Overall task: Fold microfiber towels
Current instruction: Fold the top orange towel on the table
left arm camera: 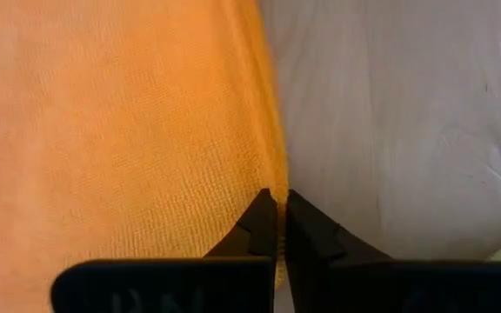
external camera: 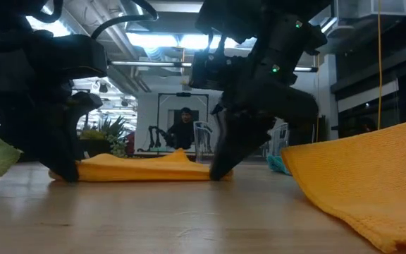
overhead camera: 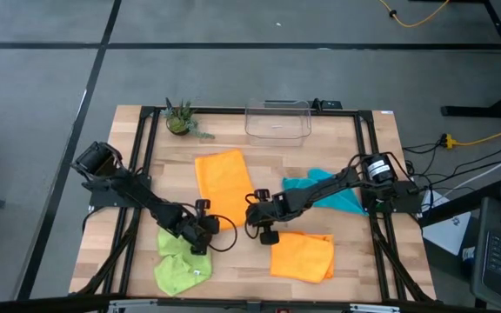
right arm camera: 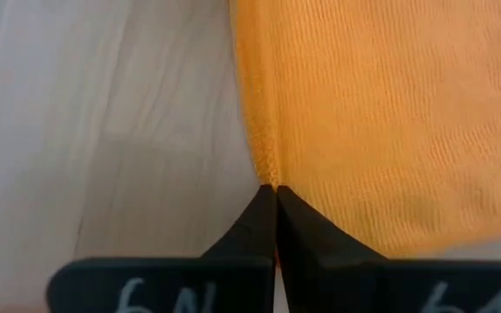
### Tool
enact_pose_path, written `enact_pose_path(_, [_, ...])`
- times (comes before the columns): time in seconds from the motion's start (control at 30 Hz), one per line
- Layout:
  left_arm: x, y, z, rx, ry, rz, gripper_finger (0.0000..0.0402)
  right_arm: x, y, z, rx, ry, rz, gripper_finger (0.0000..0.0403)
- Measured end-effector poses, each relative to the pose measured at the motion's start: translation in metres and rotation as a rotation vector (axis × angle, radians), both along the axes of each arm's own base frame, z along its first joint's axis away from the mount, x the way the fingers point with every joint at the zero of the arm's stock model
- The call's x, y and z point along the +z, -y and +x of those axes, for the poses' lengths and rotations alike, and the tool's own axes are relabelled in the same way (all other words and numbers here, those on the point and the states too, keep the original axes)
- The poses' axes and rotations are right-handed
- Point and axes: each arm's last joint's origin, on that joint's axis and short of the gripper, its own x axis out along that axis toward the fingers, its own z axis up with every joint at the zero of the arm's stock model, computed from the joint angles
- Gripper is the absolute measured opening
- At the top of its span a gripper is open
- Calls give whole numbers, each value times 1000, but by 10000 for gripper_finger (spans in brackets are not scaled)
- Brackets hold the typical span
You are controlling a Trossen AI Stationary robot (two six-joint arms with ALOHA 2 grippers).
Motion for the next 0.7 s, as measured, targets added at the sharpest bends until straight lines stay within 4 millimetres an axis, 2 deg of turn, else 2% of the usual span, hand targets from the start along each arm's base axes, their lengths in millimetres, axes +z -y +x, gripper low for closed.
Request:
enact_pose_path(0.2, [31,17,16,-97,73,-76,0,25,-17,-4,45,-71,-13,3])
enact_pose_path(0.43, [73,40,28,-161,120,-109,0,65,-53,-5,131,-97,-32,2])
enact_pose_path(0.57, [98,53,28,-189,130,-63,0,90,-66,-7,162,-61,-176,1])
enact_pose_path(0.7, [122,60,20,-201,100,66,0,112,-66,-4,142,6,-398,1])
